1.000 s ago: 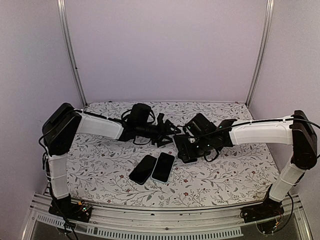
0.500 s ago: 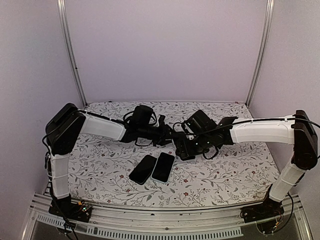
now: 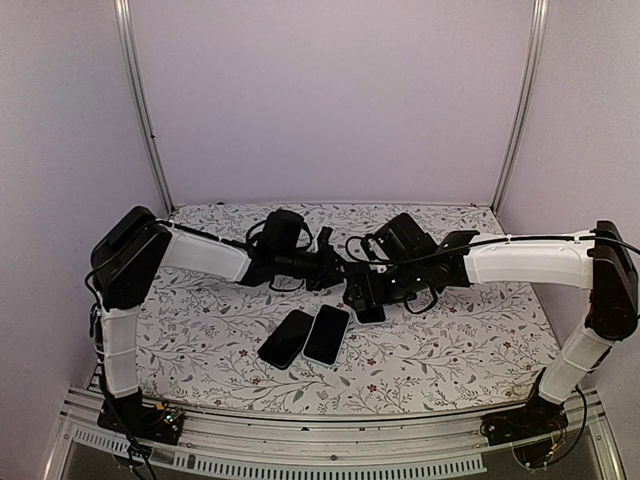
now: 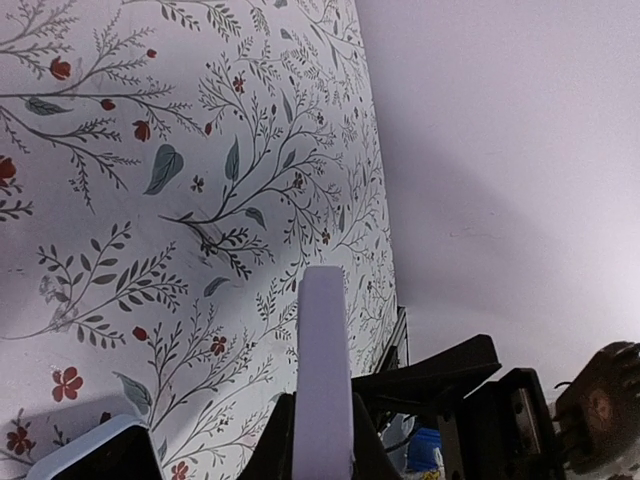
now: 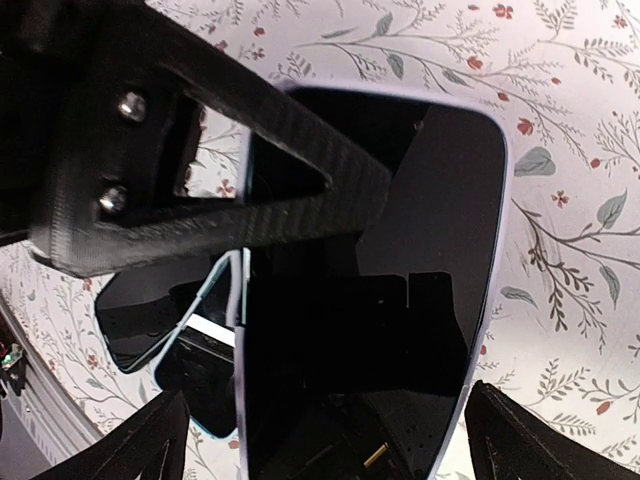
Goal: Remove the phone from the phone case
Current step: Pass from the right arm to the left, then remove the bottom right corner of the phone case from the phone.
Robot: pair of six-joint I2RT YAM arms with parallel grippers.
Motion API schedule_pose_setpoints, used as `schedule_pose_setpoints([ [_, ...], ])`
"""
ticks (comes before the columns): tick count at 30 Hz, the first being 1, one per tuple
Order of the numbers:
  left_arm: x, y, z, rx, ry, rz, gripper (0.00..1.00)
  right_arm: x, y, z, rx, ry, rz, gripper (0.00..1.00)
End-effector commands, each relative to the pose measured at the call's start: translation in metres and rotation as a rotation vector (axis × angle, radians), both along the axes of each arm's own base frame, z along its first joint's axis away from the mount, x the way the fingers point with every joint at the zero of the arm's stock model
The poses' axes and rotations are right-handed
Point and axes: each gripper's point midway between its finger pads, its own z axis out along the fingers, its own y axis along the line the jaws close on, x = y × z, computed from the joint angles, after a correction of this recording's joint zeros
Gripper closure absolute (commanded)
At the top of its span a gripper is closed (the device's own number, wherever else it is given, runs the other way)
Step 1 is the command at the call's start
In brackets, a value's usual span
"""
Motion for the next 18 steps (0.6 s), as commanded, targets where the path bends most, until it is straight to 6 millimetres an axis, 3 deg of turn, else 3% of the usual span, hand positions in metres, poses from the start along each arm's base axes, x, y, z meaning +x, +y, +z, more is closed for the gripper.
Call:
schedule_pose_setpoints([
  [1, 0.005, 0.016, 0.060, -0.140, -0.141, -0.037, 1.00, 0.008, 0.018, 0.056, 0.179, -0.102, 0.044, 0.01],
  [7, 0.007, 0.044, 0.108, -0.269, -0.245, -0.059, 1.00, -0.001, 0.025, 0.104, 0.379, -0.173, 0.120, 0.01],
  [18, -0.019, 0.070, 0.185, -0.492, -0.371, -0.129, 1.00, -0.019, 0.009, 0.176, 0.700, -0.264, 0.207, 0.01],
])
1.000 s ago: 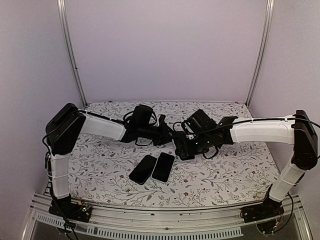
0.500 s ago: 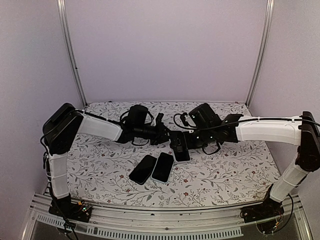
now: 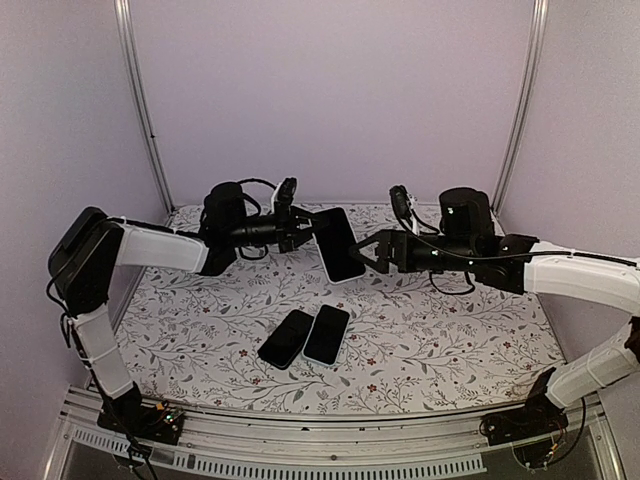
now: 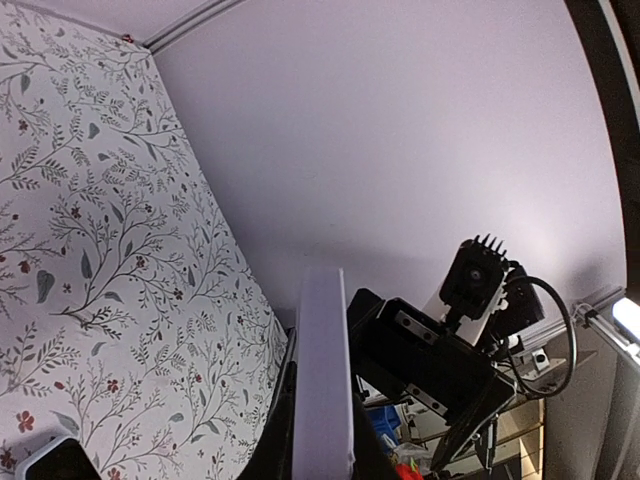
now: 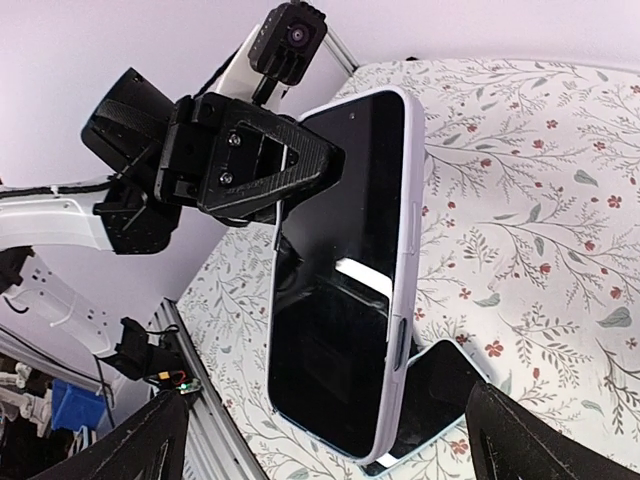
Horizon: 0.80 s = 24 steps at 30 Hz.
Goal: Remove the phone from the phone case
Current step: Remove the bottom right corner of the phone case from the phone.
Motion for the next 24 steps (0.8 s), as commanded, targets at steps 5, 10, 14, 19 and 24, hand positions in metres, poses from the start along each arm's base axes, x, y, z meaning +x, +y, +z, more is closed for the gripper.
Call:
schedule_pose_setpoints([
  [5, -0.034, 0.014, 0.086, -0.233, -0.170, -0.097, 1.00, -0.017, -0.006, 0.057, 0.208, -0.076, 0.077, 0.03],
  [10, -0.040, 0.018, 0.099, -0.285, -0.179, -0.108, 1.00, -0.026, -0.014, 0.072, 0.285, -0.086, 0.087, 0.06],
  [14, -0.041, 0.020, 0.105, -0.316, -0.172, -0.109, 1.00, -0.033, -0.013, 0.073, 0.308, -0.064, 0.115, 0.13],
  [19, -0.043, 0.022, 0.109, -0.352, -0.168, -0.111, 1.00, -0.036, -0.016, 0.068, 0.305, -0.054, 0.112, 0.18],
  [24, -0.046, 0.023, 0.112, -0.370, -0.166, -0.114, 1.00, -0.036, -0.007, 0.053, 0.283, -0.008, 0.149, 0.23],
])
